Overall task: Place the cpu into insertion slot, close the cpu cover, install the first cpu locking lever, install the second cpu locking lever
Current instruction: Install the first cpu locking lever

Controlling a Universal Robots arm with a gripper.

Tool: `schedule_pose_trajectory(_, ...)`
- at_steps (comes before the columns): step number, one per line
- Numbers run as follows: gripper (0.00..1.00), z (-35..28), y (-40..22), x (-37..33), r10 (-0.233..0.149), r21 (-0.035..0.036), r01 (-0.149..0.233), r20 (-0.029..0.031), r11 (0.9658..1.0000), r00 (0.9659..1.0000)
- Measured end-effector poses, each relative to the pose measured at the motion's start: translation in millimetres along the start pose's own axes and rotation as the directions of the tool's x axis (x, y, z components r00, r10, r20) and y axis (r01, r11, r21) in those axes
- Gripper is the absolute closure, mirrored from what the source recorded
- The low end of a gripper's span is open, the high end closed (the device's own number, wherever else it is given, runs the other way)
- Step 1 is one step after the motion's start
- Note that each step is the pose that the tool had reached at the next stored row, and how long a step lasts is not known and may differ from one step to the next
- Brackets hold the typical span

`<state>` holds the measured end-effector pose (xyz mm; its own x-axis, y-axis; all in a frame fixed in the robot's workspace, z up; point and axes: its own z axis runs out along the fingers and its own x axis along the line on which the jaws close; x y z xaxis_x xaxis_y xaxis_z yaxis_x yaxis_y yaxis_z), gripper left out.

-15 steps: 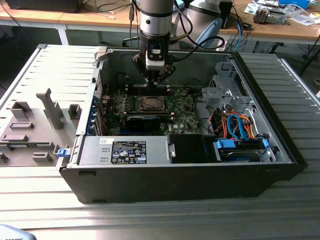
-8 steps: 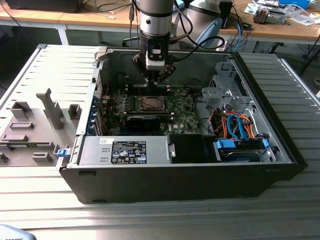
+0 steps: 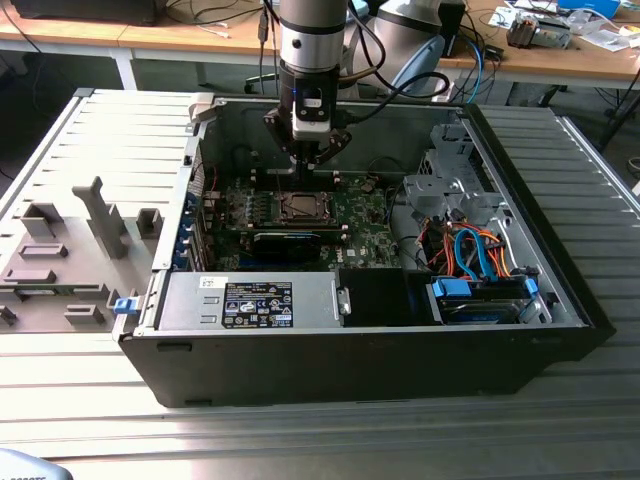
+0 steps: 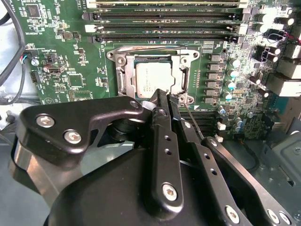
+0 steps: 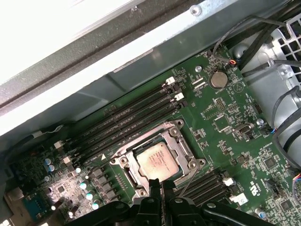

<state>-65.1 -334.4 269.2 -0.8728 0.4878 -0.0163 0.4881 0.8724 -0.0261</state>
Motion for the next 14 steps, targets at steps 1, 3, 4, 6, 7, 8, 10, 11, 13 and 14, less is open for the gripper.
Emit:
schedule_pose_trajectory(1,0.84,0.0,0.0,0.0,-0.001,0.0,0.001,0.0001,1.0,1.0)
schedule_pose_trajectory(3,0.84,0.0,0.0,0.0,-0.002,0.0,0.002,0.0001,1.0,1.0)
schedule_pose_trajectory(4,0.84,0.0,0.0,0.0,-0.003,-0.0001,0.003,0.0001,1.0,1.0)
schedule_pose_trajectory(6,0.84,0.0,0.0,0.0,-0.005,-0.0001,0.005,0.0001,1.0,1.0)
schedule_pose_trajectory(7,0.84,0.0,0.0,0.0,-0.005,-0.0001,0.005,0.0002,1.0,1.0)
schedule_pose_trajectory(8,0.84,0.0,0.0,0.0,-0.006,-0.0001,0.006,0.0002,1.0,1.0)
schedule_pose_trajectory(10,0.84,0.0,0.0,0.0,-0.007,-0.0001,0.007,0.0002,1.0,1.0)
schedule_pose_trajectory(11,0.84,0.0,0.0,0.0,-0.008,-0.0001,0.008,0.0002,1.0,1.0)
schedule_pose_trajectory(13,0.84,0.1,0.0,0.0,-0.01,-0.0002,0.01,0.0003,1.0,1.0)
schedule_pose_trajectory(14,0.84,0.1,0.0,0.0,-0.011,-0.0002,0.011,0.0003,0.9999,0.9999)
